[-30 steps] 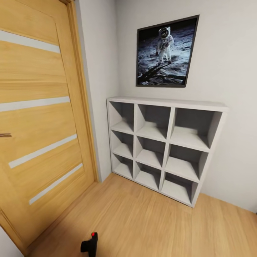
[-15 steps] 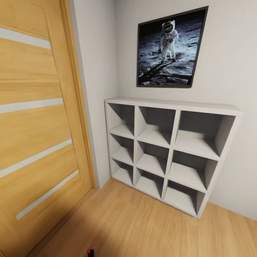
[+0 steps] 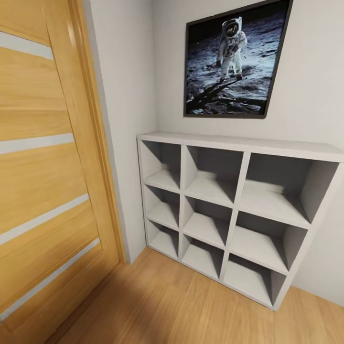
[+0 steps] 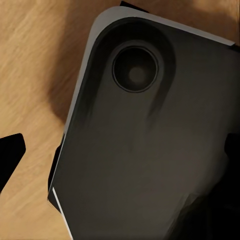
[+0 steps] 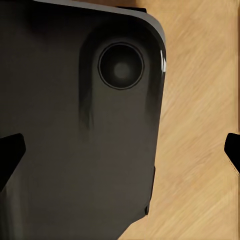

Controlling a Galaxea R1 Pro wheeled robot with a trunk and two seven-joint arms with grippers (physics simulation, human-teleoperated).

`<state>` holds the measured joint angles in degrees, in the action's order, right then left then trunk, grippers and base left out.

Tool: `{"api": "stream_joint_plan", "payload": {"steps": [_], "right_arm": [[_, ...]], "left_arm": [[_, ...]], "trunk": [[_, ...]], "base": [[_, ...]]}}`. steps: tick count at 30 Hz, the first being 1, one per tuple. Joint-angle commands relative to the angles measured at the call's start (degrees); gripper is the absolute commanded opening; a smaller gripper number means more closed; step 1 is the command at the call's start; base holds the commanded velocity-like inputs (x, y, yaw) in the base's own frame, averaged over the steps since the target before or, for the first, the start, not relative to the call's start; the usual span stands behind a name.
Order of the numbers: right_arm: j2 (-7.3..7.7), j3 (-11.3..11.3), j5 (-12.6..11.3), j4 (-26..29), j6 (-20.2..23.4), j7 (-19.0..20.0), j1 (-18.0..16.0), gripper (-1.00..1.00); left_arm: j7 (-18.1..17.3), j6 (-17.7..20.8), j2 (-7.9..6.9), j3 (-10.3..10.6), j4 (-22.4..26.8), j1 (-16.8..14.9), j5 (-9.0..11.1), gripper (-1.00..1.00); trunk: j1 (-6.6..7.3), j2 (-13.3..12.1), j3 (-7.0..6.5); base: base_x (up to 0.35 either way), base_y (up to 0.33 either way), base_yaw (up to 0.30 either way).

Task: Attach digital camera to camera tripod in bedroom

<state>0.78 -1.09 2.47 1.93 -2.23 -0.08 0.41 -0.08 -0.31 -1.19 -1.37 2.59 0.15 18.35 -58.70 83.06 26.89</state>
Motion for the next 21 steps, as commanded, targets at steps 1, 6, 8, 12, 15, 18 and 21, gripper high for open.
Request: {"api": "stream_joint_plan", "payload": {"steps": [1,6,8,12,15,18,21], "right_arm": [[0.01,-0.06,0.26,0.09,-0.07,-0.01,0.03,1.0],[0.01,-0.01,0.07,0.09,-0.18,-0.04,0.03,1.0],[0.05,0.02,-0.04,0.09,-0.19,-0.06,0.03,1.0],[0.16,0.01,-0.1,0.09,-0.56,0.02,0.03,1.0],[0.34,0.07,-0.04,0.22,-0.67,0.25,0.01,1.0],[0.44,0.2,0.04,5.45,0.88,0.54,-1.52,1.0],[0.36,0.27,-0.03,11.14,4.28,0.44,-2.82,1.0]], "left_arm": [[-0.01,-0.3,0.03,-0.12,0.06,0.0,0.2,1.0],[-0.01,-0.95,0.04,-0.12,0.07,-0.03,0.2,1.0],[-0.01,-1.04,0.05,-0.12,0.09,-0.02,0.22,1.0],[-0.01,-1.15,0.02,-0.12,0.37,0.02,0.23,1.0],[-0.01,-1.01,-0.3,-0.08,1.68,0.01,0.2,1.0],[0.16,0.98,-2.55,-0.08,8.99,-0.05,0.17,1.0],[0.25,4.9,-4.36,-0.14,14.29,-0.19,0.18,1.0]], "trunk": [[-0.03,0.02,0.04],[-0.03,0.02,0.04],[-0.03,0.02,0.04],[-0.03,0.02,0.04],[-0.03,0.02,0.04],[-0.03,0.02,0.04],[-0.03,0.02,0.04]], "base": [[0.141,0.0,0.0],[0.055,0.0,0.0],[0.021,0.0,0.0],[0.009,0.0,0.0],[0.003,0.0,0.0],[0.001,0.0,0.0],[0.0,0.0,0.0]]}}
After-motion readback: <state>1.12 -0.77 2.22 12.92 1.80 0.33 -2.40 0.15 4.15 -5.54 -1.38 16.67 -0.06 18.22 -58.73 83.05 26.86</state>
